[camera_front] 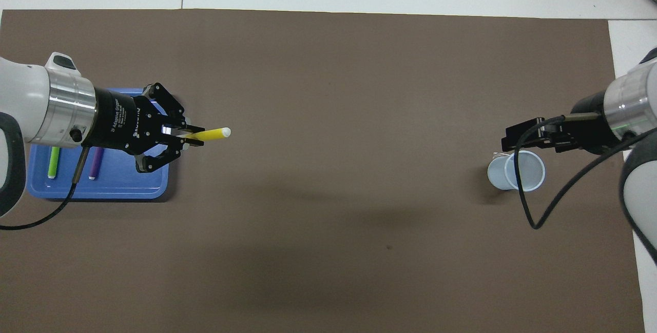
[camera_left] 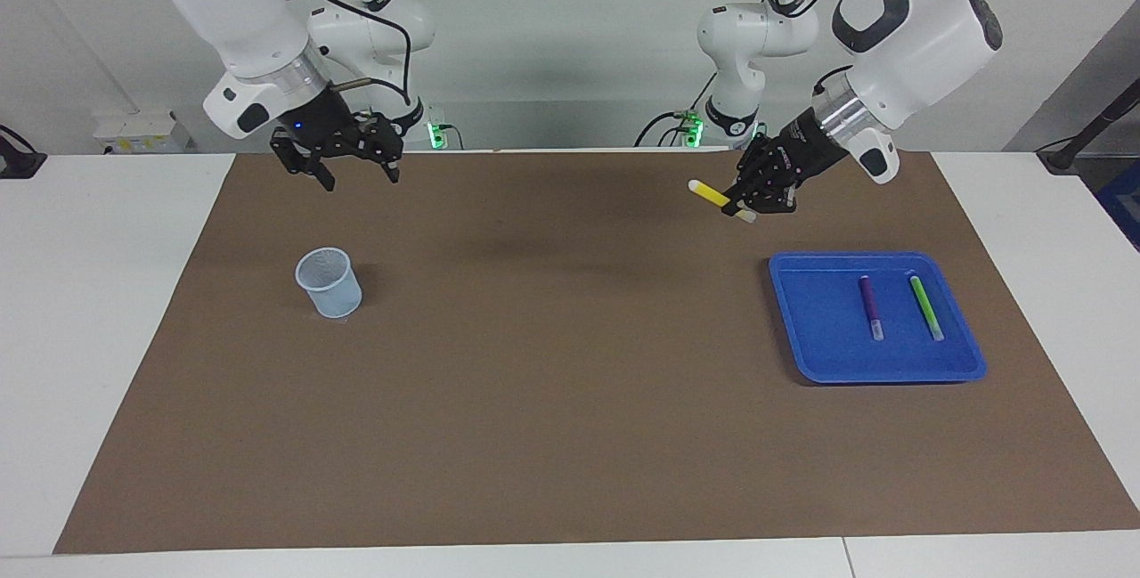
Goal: Transfer and insert pens with both arms
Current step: 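Lift the yellow pen with the left gripper while the right gripper approaches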
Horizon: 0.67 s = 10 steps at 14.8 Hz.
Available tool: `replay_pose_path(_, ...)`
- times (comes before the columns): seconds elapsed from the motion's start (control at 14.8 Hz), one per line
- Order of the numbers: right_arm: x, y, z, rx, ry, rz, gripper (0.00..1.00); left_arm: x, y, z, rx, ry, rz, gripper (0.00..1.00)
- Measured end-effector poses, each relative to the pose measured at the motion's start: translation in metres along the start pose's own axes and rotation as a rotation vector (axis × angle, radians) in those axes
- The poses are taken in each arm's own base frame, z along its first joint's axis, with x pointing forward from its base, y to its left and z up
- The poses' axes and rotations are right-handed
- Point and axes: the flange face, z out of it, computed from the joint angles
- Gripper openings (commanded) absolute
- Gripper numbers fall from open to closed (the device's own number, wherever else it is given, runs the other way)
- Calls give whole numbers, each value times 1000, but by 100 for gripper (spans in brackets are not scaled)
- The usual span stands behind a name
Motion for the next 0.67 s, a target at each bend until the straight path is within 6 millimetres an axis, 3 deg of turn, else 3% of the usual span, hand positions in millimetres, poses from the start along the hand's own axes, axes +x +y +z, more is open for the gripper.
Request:
replay_pose_path(0.34,7,-53,-3,192,123,95,100,-16,-10,23,20,-12,8,0)
replay_pose_path(0.67,-2,-123,20,339,175,231,100,-24,-18,31,26,-66,-8,0)
